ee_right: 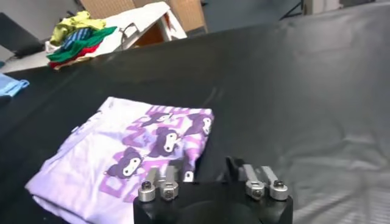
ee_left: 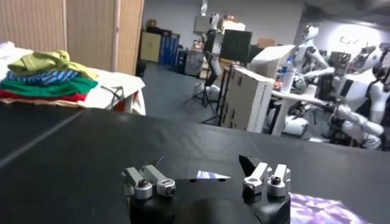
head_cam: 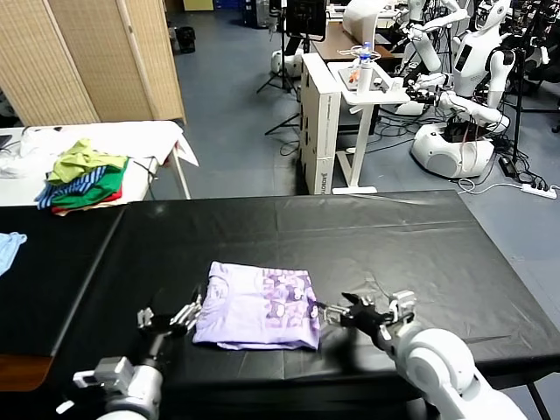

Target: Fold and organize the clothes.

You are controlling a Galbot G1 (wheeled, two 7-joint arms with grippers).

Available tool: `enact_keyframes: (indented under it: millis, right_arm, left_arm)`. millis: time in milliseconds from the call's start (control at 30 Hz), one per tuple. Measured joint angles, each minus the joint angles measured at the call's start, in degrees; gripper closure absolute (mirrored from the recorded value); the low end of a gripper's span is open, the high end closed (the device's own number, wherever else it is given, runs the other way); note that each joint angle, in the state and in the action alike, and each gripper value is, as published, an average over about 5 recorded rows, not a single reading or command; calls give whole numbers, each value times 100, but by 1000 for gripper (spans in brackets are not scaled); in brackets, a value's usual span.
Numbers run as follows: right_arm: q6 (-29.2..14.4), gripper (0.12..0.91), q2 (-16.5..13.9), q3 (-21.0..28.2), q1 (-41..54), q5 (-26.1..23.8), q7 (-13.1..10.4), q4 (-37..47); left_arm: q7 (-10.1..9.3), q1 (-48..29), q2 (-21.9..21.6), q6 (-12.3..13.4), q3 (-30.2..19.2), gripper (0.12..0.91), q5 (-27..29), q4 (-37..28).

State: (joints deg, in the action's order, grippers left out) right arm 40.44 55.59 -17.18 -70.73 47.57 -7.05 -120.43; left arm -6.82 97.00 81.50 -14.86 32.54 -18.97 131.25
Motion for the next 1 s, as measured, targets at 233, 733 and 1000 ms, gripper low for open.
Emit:
enact_keyframes:
  millis: [233,733,1000]
  right_arm:
    - [-878,119,-234,-306,-511,-729,62,-429]
    - [-2979,118,-23,-1244,-3035,-2271,-292,-1279]
    - [-3907,118,415,-1409,-4295,-2995,-811,-1456]
  left_arm:
    - [-350,534,-425,17,195,123,-354,330]
    - [-670,1809,-832,48,282,123,-370,851]
    - [-633,2138,-883,187,414,123,-334,908]
